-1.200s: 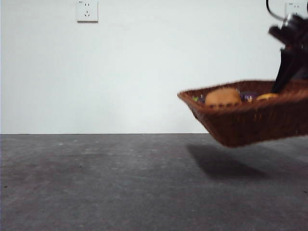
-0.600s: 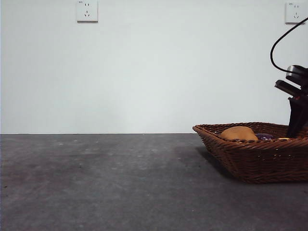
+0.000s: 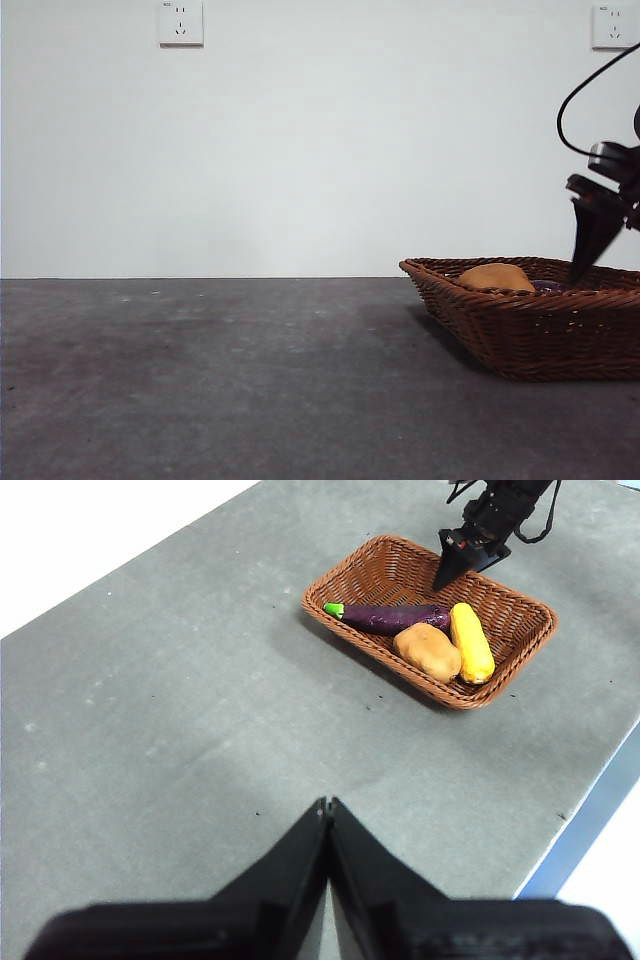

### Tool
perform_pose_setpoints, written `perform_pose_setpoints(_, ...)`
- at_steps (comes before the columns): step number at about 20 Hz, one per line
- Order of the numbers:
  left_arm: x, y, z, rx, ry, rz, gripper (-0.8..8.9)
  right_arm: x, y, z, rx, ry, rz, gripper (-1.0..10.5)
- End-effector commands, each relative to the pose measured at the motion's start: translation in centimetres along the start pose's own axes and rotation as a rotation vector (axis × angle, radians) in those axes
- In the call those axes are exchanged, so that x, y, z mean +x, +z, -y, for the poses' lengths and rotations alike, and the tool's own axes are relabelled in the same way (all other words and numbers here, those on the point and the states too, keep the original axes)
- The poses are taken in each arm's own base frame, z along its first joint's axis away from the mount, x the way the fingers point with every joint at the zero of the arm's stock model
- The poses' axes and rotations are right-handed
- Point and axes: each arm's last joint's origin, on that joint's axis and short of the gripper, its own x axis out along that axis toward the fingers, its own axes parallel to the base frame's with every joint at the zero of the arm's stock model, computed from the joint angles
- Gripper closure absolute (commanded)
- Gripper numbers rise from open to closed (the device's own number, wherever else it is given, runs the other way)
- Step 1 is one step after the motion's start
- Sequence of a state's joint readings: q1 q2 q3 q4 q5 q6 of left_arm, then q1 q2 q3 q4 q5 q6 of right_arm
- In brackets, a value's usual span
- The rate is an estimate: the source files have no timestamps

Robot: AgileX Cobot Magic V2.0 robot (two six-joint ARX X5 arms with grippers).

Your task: Help me put the vegetables on the table into the basket

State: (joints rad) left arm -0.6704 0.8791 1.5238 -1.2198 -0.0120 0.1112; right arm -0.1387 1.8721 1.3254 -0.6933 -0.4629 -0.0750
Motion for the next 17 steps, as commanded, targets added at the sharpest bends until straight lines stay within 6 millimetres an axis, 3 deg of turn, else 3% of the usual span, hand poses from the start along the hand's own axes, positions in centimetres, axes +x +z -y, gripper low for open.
perform_pose_setpoints(1, 0.0, 0.0, 0.0, -0.008, 0.002, 0.001, 8.21, -3.4, 0.7, -1.6, -0.017, -0.026, 0.092, 5.6)
perform_pose_setpoints(4, 0.0, 0.0, 0.0, -0.008, 0.002, -0.001, 8.21, -9.7, -0.4, -4.9, -0.022, -0.023, 0.156, 5.7)
perform_pose_setpoints(8, 0.3, 0.1, 0.0, -0.007, 0.001, -0.007, 8.21, -16.4, -4.9, -9.2, -0.047, 0.055, 0.126, 5.8)
perform_pose_setpoints(15, 0.9, 0.3, 0.0, -0.003, -0.002, -0.026, 8.21, -22.0, -12.0, -13.2, -0.201, 0.094, 0.121, 9.6)
perform_pose_setpoints(17, 1.1, 0.4, 0.0, -0.003, -0.006, -0.030, 8.21, -23.1, -13.1, -13.7, -0.224, 0.091, 0.166, 9.6)
